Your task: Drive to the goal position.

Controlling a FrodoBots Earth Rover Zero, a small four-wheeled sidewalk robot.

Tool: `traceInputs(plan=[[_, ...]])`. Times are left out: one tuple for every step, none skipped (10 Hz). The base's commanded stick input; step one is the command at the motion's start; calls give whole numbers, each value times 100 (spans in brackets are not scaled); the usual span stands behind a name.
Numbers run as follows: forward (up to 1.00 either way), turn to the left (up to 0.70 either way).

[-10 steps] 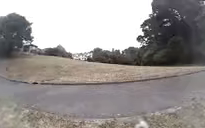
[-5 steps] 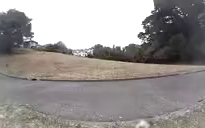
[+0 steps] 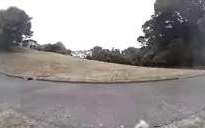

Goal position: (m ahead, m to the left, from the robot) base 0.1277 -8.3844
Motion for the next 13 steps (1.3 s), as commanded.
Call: traceInputs(plan=[[45, 0], [45, 0], [45, 0], [45, 0], [45, 0], [45, 0], [45, 0], [45, 0], [45, 0], [45, 0], [45, 0], [45, 0], [45, 0]])
